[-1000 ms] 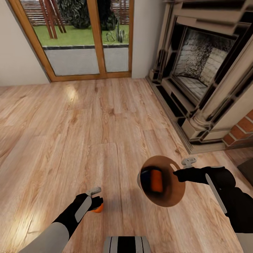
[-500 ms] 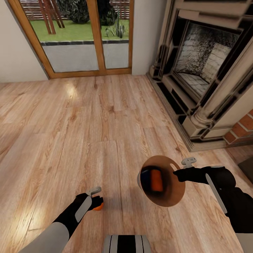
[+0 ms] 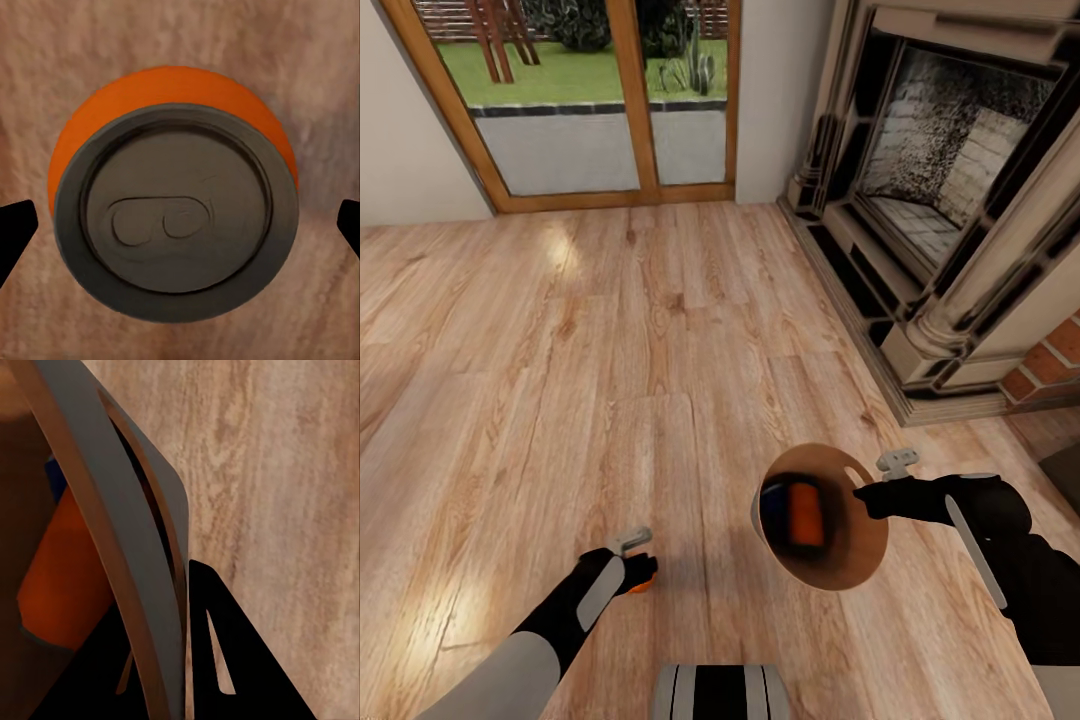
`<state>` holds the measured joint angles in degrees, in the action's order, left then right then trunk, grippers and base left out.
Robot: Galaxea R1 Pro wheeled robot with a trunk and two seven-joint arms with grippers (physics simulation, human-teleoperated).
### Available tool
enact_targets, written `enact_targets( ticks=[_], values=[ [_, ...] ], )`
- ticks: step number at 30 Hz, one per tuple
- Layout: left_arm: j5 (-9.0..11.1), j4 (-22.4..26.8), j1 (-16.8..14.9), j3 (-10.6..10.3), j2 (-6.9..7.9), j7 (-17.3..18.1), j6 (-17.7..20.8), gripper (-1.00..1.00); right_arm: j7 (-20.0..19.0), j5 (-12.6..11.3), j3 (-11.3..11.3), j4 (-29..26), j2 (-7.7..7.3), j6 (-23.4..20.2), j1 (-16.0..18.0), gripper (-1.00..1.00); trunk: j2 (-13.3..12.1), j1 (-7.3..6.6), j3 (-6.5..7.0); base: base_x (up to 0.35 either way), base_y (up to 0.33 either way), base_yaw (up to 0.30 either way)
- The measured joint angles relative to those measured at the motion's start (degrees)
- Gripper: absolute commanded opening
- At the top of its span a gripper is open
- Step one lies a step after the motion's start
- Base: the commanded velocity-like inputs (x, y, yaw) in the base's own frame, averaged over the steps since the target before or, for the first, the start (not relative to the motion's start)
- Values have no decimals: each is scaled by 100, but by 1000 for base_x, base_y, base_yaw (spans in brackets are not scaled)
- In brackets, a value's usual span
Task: Put the three can of soda from the living room inside the tash can in the kitchen.
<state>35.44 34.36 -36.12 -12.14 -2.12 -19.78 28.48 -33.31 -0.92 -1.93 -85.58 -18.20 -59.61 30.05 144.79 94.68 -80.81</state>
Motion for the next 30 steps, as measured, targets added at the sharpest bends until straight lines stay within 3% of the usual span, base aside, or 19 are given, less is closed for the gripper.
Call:
enact_targets(
  ticks=[7, 8, 12, 18, 30],
  values=[
    [-6, 0, 3, -14, 36, 74, -7, 100, 1, -36, -1, -45, 0, -6, -5, -100, 0, -1, -1, 0, 0, 0],
    [-14, 0, 5, -18, 45, 159, -8, -100, 2, -31, 0, -51, 0, -4, -6, -100, 0, -1, -1, 0, 0, 0],
    [-28, 0, 14, -33, 67, 415, -44, -100, 3, -7, 0, -60, 0, 2, -9, -100, 1, -1, 0, 0, 0, 0],
    [-16, -51, 17, -21, 62, 429, -58, -100, 2, -18, 0, -62, 2, -1, -9, -100, 1, -1, 0, 0, 0, 0],
    [-32, -21, 74, -19, 75, 472, -105, -100, 4, 18, 17, 80, 23, 1, 15, -100, -15, -32, 265, 0, 0, 0]
  ],
)
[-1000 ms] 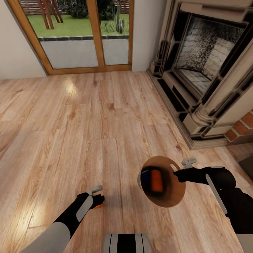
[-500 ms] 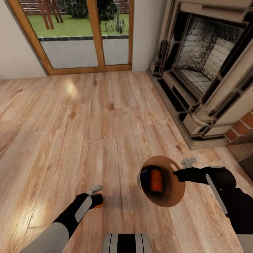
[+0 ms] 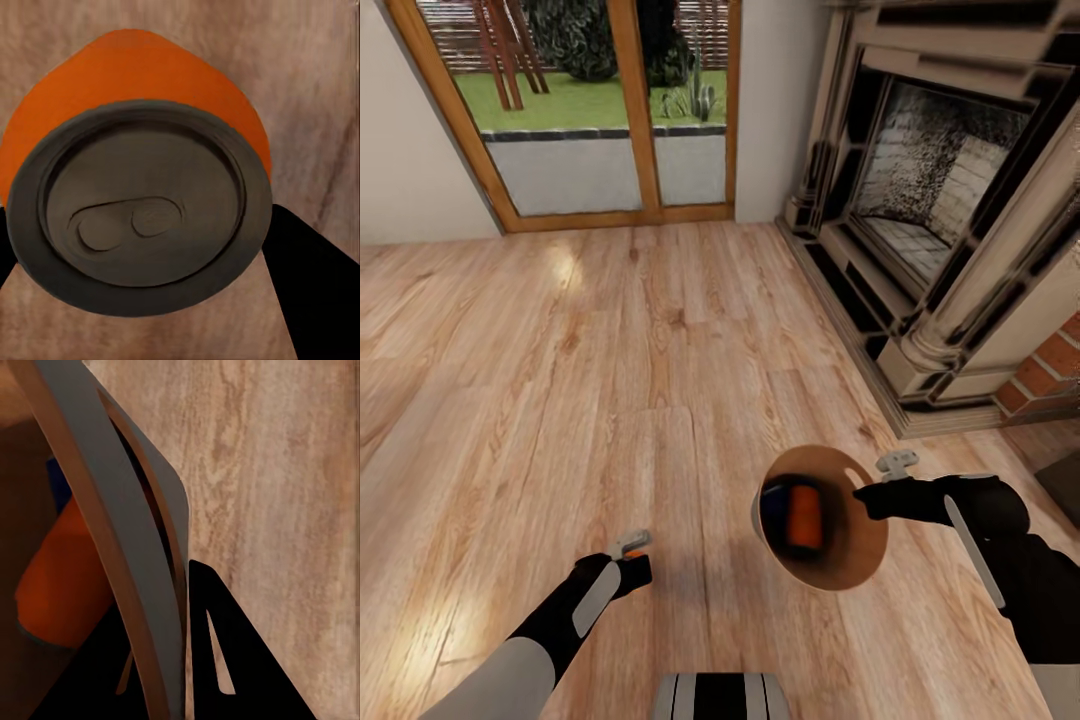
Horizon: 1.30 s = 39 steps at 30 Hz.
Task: Put the three can of soda from the living room inside the tash can in the kitchen.
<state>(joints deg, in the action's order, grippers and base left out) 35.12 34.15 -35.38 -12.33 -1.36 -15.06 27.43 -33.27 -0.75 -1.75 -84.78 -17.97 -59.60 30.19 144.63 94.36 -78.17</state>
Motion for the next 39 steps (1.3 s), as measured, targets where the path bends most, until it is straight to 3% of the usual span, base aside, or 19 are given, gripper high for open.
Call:
enact_targets(
  ticks=[5, 9, 10, 11, 12, 16, 18, 20, 24, 27, 28, 29, 31, 35, 39],
  values=[
    [-5, 27, 4, 1, -5, -2, 0, -100, 3, 44, 0, 389, 33, 6, 32, -100, -7, -13, 111, 0, 0, 0],
    [6, 182, 5, -9, -31, 5, -28, -100, -5, -10, -3, 462, 50, -7, 36, -100, -7, -13, 112, 0, 0, 0],
    [13, 477, 37, -9, -30, -1, 4, -100, -9, -22, -8, 504, 55, -14, 34, -100, -7, -13, 112, 0, 0, 0],
    [38, 1230, 277, -14, -22, -14, 161, -100, -11, -40, -19, 613, 60, -25, 41, -100, -7, -13, 111, 0, 0, 0],
    [19, 1608, 390, -11, -18, -21, 265, -100, 2, -2, -20, 649, 61, -14, 44, -100, -7, -13, 111, 0, 0, 0],
    [69, 4340, 1179, 25, -21, -71, 1100, -100, 15, 95, -24, 779, 68, 13, 61, -100, -7, -13, 112, 0, 0, 0],
    [111, 5136, 1356, -56, -66, -73, 1282, -100, 19, 40, -27, 839, 80, -4, 63, -100, -7, -13, 112, 0, 0, 0],
    [139, 5434, 1406, -198, -114, -56, 1345, -100, 22, -10, -29, 930, 86, -18, 75, -100, -7, -13, 111, 0, 0, 0],
    [199, 5713, 1292, -459, -395, 146, 1484, -100, 55, 89, -31, 1357, 96, 8, 234, -100, -7, -13, 112, 0, 0, 0],
    [256, 5769, 1140, -956, -659, 529, 1600, -100, 66, 103, -39, 1650, 105, 9, 367, -100, -7, -13, 111, 0, 0, 0],
    [381, 5776, 1081, -1162, -702, 593, 1633, -100, 95, 66, -41, 1691, 107, 0, 384, -100, -7, -13, 112, 0, 0, 0],
    [422, 5778, 1050, -1263, -719, 613, 1652, -100, 130, 42, -42, 1706, 109, -5, 391, -100, -7, -13, 112, 0, 0, 0],
    [737, 5783, 950, -1573, -759, 666, 1667, -100, 371, 39, -41, 1741, 197, -7, 405, -100, -7, -12, 111, 0, 0, 0],
    [914, 5787, 855, -1955, -784, 709, 1670, -100, 725, 86, -36, 1767, 387, -4, 406, -100, -7, -12, 111, 0, 0, 0],
    [963, 5787, 751, -2279, -793, 707, 1744, -100, 803, 8, -40, 1771, 431, -20, 407, -100, -7, -13, 111, 0, 0, 0]
  ],
)
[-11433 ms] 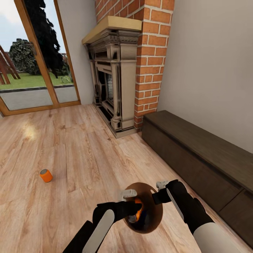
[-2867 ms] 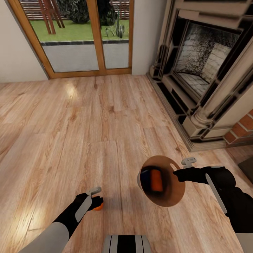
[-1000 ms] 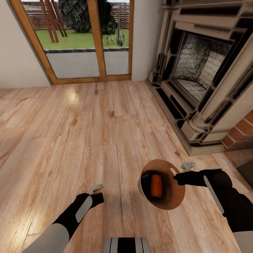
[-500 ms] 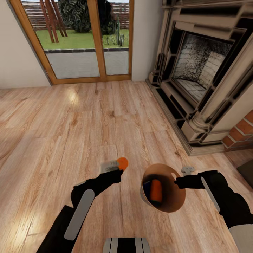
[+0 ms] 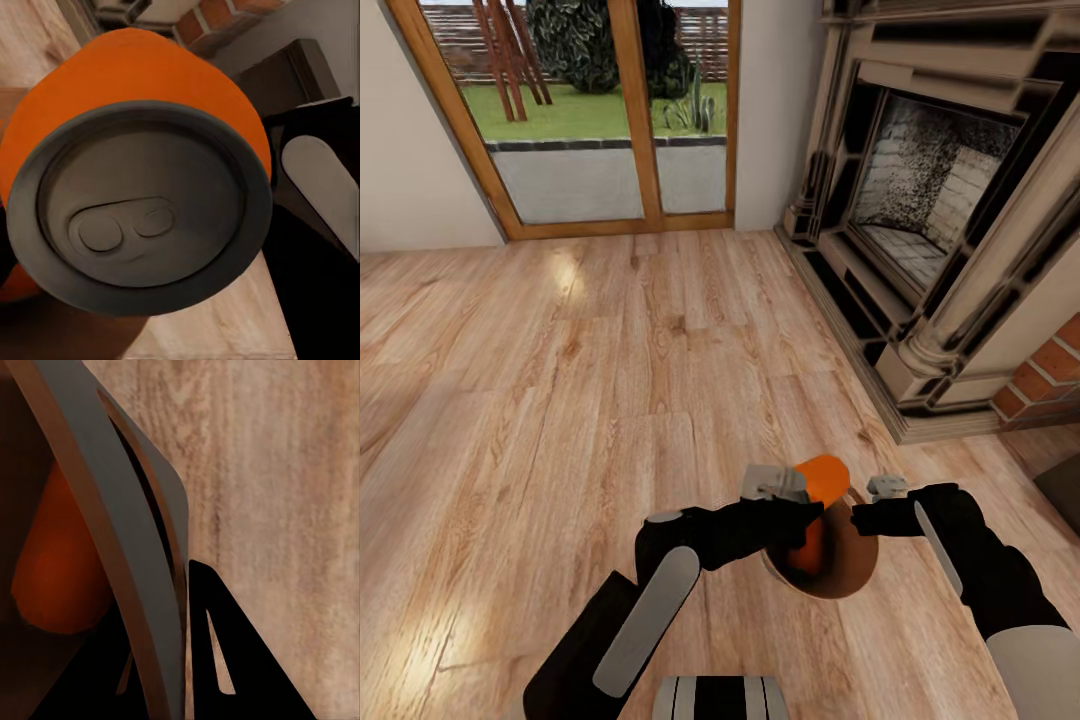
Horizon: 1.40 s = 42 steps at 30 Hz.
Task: Put the three can of soda from the living room inside the tash can in the kitchen.
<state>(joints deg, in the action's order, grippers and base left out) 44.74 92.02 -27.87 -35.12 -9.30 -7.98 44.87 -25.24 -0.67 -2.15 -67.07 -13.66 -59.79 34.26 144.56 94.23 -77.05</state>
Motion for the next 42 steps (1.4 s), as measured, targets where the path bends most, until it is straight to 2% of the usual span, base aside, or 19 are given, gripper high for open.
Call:
enact_targets(
  ticks=[3, 8, 12, 15, 19, 23, 25, 26, 29, 32, 38, 42],
  values=[
    [-7, -26, -23, -79, 5, -53, 159, -100, 22, 67, -2, -11, 7, 12, -1, -100, 0, 0, 0, 0, 0, 0],
    [-36, -232, -33, -126, 13, -357, 249, -100, 18, -15, 2, -87, 4, 1, -19, -100, 0, 0, 0, 0, 0, 0],
    [-24, -333, -34, -152, 13, -457, 257, -100, 23, 4, 6, -161, -12, 12, -36, -100, 0, 0, 0, 0, 0, 0],
    [-36, -501, -34, -165, 9, -483, 261, -100, 23, 39, 2, -534, -28, 25, -62, -100, 0, 0, 0, 0, 0, 0],
    [-26, -707, -34, -182, 0, -485, 265, -100, 4, -137, -13, -874, -32, -13, -144, -100, 0, 0, 0, 0, 0, 0],
    [-23, -880, -40, -186, -1, -459, 262, -100, 6, 43, -18, -1087, -40, 16, -239, -100, 0, 0, 0, 0, 0, 0],
    [-21, -905, -42, -187, -2, -458, 252, -100, 0, 21, -22, -1241, -36, 11, -336, -100, 0, 0, 0, 0, 0, 0],
    [-24, -915, -42, -187, -2, -472, 243, 100, -4, -12, -25, -1356, -32, 6, -404, -100, 0, 0, 0, 0, 0, 0],
    [-27, -941, -43, -188, -3, -501, 218, 100, -10, -94, -27, -1559, -25, -7, -528, -100, 0, 0, 0, 0, 0, 0],
    [-38, -973, -43, -189, -3, -511, 213, 100, -3, 28, -22, -1619, -30, 14, -557, -100, 0, 0, 0, 0, 0, 0],
    [-20, -955, -43, -183, 11, -506, 204, 100, -4, 24, -13, -1634, -19, 14, -570, -100, 0, 0, 0, 0, 0, 0],
    [-20, -595, -4, -66, 72, -497, 182, 100, -10, -62, -5, -1575, -9, -3, -557, -100, 0, 0, 0, 0, 0, 0]
  ],
)
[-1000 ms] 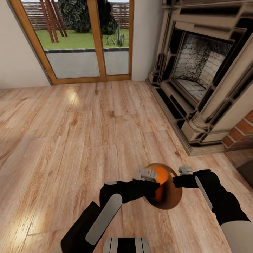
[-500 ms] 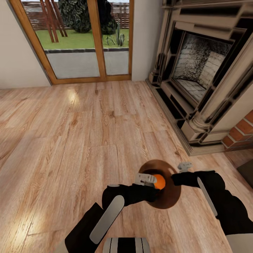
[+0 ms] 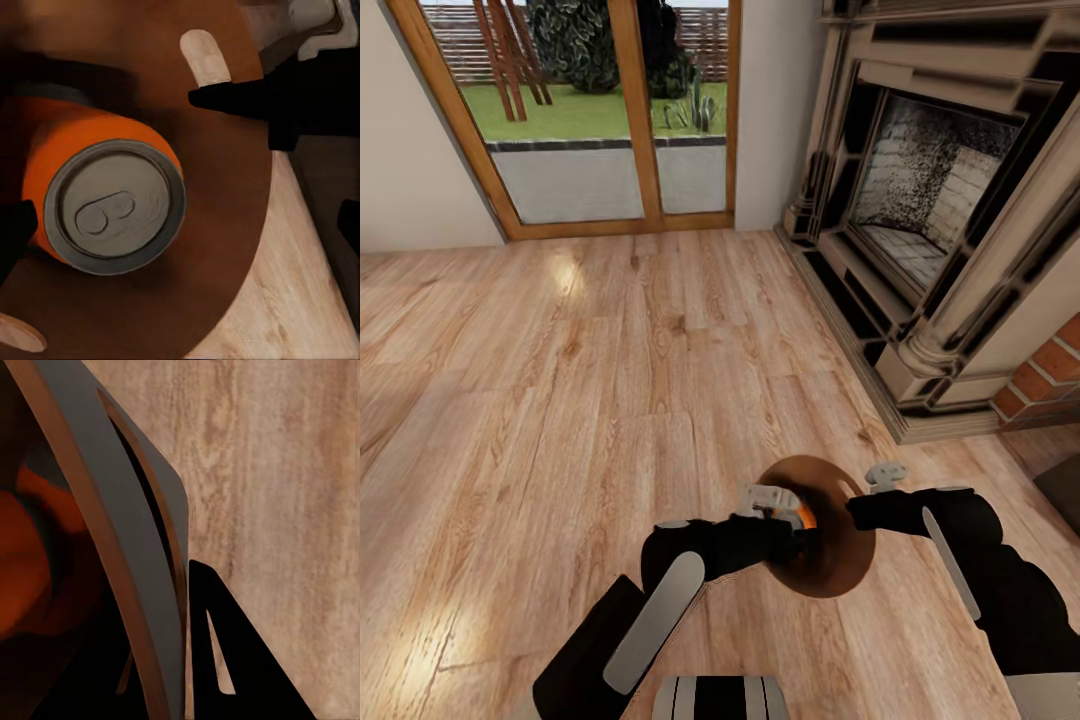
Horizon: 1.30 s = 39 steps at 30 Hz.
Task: Put the three can of soda from the living room inside the tash can in the kitchen.
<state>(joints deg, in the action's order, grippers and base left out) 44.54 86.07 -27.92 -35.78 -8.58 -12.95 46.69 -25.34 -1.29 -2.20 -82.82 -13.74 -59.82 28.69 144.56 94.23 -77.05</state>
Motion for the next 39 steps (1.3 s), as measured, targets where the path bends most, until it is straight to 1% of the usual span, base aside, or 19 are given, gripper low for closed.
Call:
enact_targets(
  ticks=[5, 8, 9, 11, 12, 13, 15, 17, 18, 20, 22, 23, 24, 27, 31, 33, 34, 35, 39],
  values=[
    [36, 465, 128, 181, 36, 111, -100, 100, 2, 57, 14, 428, 2, 4, 46, -100, 0, 0, 0, 0, 0, 0],
    [55, 558, 175, 244, 49, 541, -280, 100, 9, 110, 31, 784, -2, 21, 171, -100, 0, 0, 0, 0, 0, 0],
    [57, 574, 196, 350, 61, 776, -309, 100, 6, 87, 36, 921, -10, 17, 231, -100, 0, 0, 0, 0, 0, 0],
    [61, 589, 281, 667, 103, 1125, -335, 100, 6, 52, 45, 1166, -28, 13, 350, -100, 0, 0, 0, 0, 0, 0],
    [65, 593, 373, 903, 131, 1362, -343, 100, 6, 27, 71, 1340, -36, 11, 454, -100, 0, 0, 0, 0, 0, 0],
    [70, 597, 468, 1165, 160, 1611, -349, 100, 6, 6, 145, 1519, -41, 10, 556, -100, 0, 0, 0, 0, 0, 0],
    [75, 600, 579, 1556, 219, 1953, -349, 100, 7, 19, 333, 1777, -48, 7, 666, -100, 0, 0, 0, 0, 0, 0],
    [77, 602, 680, 1839, 316, 2220, -351, 100, 13, 77, 530, 1998, -54, 18, 763, -100, 0, 0, 0, 0, 0, 0],
    [82, 603, 711, 1915, 358, 2299, -351, 100, 17, 126, 588, 2062, -55, 32, 802, -100, 0, 0, 0, 0, 0, 0],
    [77, 603, 794, 2116, 531, 2503, -353, 100, 13, 100, 710, 2314, -66, 26, 946, -100, 0, 0, 0, 0, 0, 0],
    [36, 594, 952, 2301, 756, 2555, -354, 100, 7, 42, 777, 2568, -80, 15, 1095, -100, 0, 0, 0, 0, 0, 0],
    [28, 590, 1003, 2325, 798, 2548, -357, 100, 6, 35, 787, 2619, -83, 12, 1123, -100, 0, 0, 0, 0, 0, 0],
    [-19, 574, 1224, 2468, 960, 2488, -391, 100, 3, 5, 900, 2778, -94, 6, 1211, -100, 0, 1, -1, 0, 0, 0],
    [-16, 552, 1482, 2679, 1071, 2424, -396, 100, 8, 60, 1103, 2916, -100, 16, 1270, -100, 0, 0, 0, 0, 0, 0],
    [-17, 538, 1722, 2930, 1108, 2400, -397, 100, 12, 123, 1185, 3094, -103, 28, 1357, -100, 0, 0, 0, 0, 0, 0],
    [-18, 535, 1819, 3091, 1113, 2396, -397, 100, 9, 79, 1204, 3142, -103, 19, 1404, -100, 0, 0, 0, 0, 0, 0],
    [-13, 534, 1837, 3121, 1113, 2395, -397, 100, 5, 48, 1206, 3151, -103, 12, 1409, 100, 0, 0, 0, 0, 0, 0],
    [-13, 534, 1849, 3140, 1113, 2395, -397, 100, -32, -99, 1209, 3152, -99, -17, 1412, 100, 0, 0, 0, 0, 0, 0],
    [-3, 533, 1866, 3163, 1112, 2394, -397, 100, -28, -85, 1202, 3110, -89, -18, 1399, 100, 0, 0, 0, 0, 0, 0]
  ],
)
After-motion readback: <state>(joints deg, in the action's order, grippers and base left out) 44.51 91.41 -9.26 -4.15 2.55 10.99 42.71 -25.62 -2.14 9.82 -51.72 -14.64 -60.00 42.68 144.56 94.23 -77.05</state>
